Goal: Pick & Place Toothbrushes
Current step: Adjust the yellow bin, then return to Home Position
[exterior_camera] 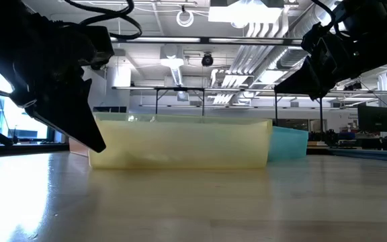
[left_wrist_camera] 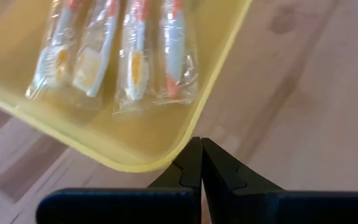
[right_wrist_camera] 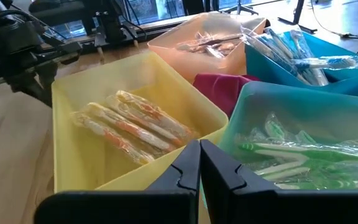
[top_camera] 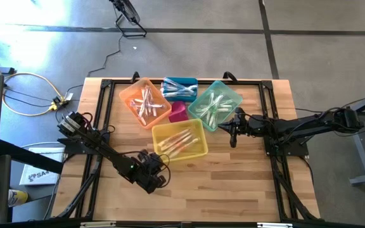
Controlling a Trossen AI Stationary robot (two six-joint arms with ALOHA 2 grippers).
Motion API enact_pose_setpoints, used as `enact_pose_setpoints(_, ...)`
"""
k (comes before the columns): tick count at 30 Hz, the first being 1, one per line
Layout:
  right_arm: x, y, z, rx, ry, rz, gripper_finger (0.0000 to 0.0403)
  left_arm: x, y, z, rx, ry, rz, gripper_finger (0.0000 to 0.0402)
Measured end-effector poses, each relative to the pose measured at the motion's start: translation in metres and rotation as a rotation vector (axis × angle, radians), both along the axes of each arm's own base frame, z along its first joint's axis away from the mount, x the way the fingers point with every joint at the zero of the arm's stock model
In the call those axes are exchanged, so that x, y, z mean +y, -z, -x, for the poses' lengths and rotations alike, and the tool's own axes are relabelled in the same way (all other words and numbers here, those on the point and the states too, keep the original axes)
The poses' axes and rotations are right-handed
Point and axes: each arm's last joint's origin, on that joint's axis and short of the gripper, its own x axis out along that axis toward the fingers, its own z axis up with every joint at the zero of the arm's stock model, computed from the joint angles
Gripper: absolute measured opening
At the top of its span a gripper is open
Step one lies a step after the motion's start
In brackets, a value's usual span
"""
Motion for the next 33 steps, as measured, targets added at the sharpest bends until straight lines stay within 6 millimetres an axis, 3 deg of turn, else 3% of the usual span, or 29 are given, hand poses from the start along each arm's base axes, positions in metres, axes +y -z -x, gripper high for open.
enact_pose_setpoints(28,0.000,0.000,0.000,0.000,0.000,0.000,0.0004,0.011,0.005,0.013,0.036,-0.198,-0.032,0.0000)
enact_pose_setpoints(33,0.000,0.000,0.000,0.000,0.000,0.000,0.0004,0.001,-0.014,0.006,0.024,-0.152,-0.032,0.0000)
